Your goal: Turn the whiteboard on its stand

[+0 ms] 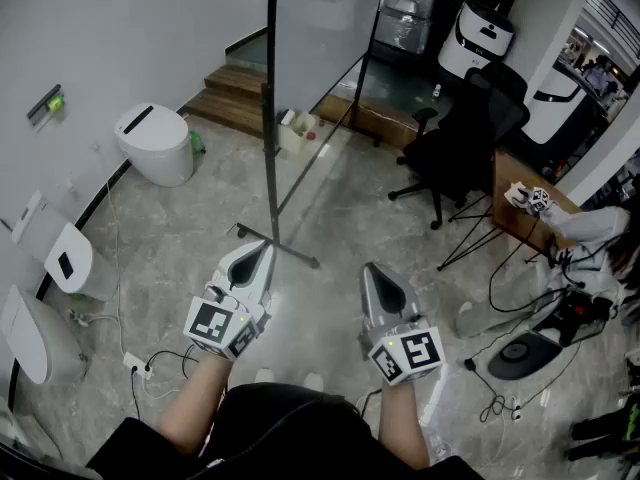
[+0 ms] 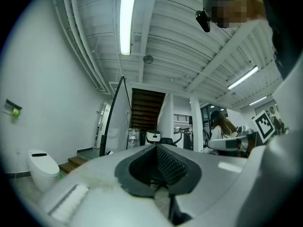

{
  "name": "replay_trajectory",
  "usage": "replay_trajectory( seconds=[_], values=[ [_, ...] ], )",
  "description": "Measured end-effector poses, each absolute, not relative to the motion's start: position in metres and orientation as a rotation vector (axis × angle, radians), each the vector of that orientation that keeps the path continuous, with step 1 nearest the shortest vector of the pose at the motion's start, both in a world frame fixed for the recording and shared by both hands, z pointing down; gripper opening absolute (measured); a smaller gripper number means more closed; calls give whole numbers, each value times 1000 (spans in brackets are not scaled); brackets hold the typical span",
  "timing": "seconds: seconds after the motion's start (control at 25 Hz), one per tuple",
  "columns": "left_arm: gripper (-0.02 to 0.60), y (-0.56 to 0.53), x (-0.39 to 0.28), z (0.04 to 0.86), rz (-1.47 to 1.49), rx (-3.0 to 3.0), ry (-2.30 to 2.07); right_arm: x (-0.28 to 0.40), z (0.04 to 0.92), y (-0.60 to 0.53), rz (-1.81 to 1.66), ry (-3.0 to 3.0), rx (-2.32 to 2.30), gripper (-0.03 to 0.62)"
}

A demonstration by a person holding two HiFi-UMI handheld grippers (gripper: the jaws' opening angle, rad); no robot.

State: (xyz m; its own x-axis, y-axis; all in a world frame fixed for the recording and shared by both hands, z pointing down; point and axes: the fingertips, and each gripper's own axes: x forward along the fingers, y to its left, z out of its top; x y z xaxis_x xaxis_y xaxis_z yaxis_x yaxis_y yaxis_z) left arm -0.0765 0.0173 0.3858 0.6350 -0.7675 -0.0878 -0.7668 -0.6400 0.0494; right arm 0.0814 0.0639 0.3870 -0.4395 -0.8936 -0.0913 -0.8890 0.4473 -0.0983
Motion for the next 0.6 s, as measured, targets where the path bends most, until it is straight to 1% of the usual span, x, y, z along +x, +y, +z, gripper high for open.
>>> replay_trajectory(
  seconds=[0.6],
  values=[
    [2, 31, -48, 399, -164, 2820, -1345, 102, 398, 78, -91, 2608, -1500, 9]
  ],
)
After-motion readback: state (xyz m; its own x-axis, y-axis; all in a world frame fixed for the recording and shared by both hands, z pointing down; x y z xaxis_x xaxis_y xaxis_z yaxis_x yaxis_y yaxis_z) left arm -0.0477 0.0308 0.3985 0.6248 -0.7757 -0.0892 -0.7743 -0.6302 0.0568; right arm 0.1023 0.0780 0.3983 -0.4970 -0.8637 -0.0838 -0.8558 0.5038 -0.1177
